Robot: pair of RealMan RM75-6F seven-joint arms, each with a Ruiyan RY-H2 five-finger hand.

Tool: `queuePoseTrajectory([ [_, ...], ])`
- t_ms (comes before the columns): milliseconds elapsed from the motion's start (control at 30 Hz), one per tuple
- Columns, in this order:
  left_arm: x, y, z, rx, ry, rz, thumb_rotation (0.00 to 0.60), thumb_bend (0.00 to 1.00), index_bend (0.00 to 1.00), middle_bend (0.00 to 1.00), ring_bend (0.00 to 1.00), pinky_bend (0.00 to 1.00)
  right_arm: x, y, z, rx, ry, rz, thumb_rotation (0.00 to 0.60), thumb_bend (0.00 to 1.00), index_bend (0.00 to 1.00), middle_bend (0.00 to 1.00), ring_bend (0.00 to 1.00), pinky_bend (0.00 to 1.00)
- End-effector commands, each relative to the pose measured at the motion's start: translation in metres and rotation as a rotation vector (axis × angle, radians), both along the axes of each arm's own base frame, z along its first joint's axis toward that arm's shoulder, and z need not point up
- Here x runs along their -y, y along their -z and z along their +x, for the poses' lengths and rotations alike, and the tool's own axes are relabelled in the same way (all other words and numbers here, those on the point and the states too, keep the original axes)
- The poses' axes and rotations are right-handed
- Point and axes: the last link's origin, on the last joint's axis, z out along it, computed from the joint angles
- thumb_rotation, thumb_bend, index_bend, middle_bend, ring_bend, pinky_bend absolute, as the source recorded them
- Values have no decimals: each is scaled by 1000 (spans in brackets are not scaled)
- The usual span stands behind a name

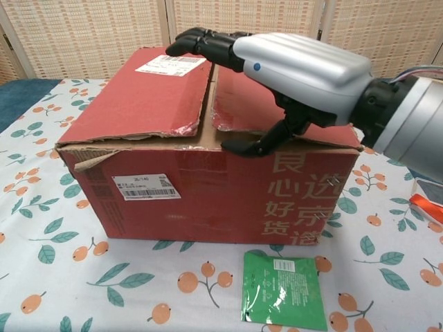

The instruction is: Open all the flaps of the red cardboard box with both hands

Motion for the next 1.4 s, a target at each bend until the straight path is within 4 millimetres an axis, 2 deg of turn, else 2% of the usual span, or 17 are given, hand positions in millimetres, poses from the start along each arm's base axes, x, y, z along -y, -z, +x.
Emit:
queuePoseTrajectory([
  [33,3,-4,-1,15,3,8,600,539,0,0,0,0,3,0,4,4,2,-9,600,368,0,0,0,0],
  [367,5,-3,1,2,7,15,600,540,0,0,0,0,15,-1,9,24,8,-38,600,368,0,0,0,0],
  [467,5,-5,1,11,6,31,600,539,0,0,0,0,14,-8,9,51,1,-65,600,367,0,0,0,0],
  [600,6,-3,1,-12,8,38,600,538,0,0,0,0,4,-28,-2,80,12,-110,600,368,0,0,0,0],
  [800,10,-4,5,-7,28,41,600,538,0,0,0,0,-25,-73,-28,119,42,-250,600,368,0,0,0,0],
  [933,12,-5,8,-12,46,52,600,537,0,0,0,0,-42,-100,-59,137,115,-374,600,368,0,0,0,0],
  [1100,16,-1,11,-33,58,46,600,537,0,0,0,0,-67,-124,-120,111,287,-486,600,368,0,0,0,0],
  [1233,16,3,14,-61,66,41,600,537,0,0,0,0,-89,-136,-167,132,448,-478,600,368,0,0,0,0],
  [1400,19,12,21,-83,115,20,600,537,0,0,0,0,-109,-143,-195,137,483,-465,600,367,0,0,0,0],
])
